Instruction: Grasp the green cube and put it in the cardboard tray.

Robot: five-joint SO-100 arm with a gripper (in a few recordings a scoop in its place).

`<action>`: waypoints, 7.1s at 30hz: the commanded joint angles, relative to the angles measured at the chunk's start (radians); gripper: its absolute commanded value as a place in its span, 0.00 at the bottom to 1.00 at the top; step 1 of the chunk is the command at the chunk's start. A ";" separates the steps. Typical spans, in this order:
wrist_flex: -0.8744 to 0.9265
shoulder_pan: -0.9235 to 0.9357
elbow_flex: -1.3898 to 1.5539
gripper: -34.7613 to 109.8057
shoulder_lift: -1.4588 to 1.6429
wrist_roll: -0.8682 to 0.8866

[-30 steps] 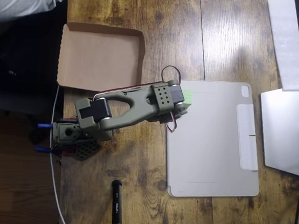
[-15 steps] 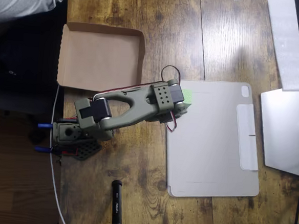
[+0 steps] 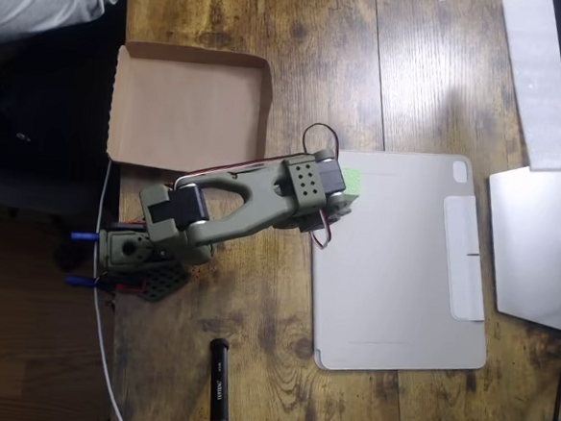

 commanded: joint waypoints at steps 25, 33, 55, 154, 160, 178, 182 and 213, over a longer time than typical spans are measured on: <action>0.014 -0.008 0.012 0.24 0.029 0.009; 0.015 -0.051 -0.008 0.24 0.034 0.017; -0.345 -0.150 -0.285 0.40 -0.270 0.032; -0.077 -0.620 -0.078 0.24 0.216 -0.190; -0.008 -0.798 0.041 0.24 0.284 -0.167; -0.054 -0.842 0.063 0.53 0.222 -0.189; -0.058 -0.799 0.060 0.53 0.218 -0.244; 0.069 0.095 -0.049 0.30 -0.115 -0.106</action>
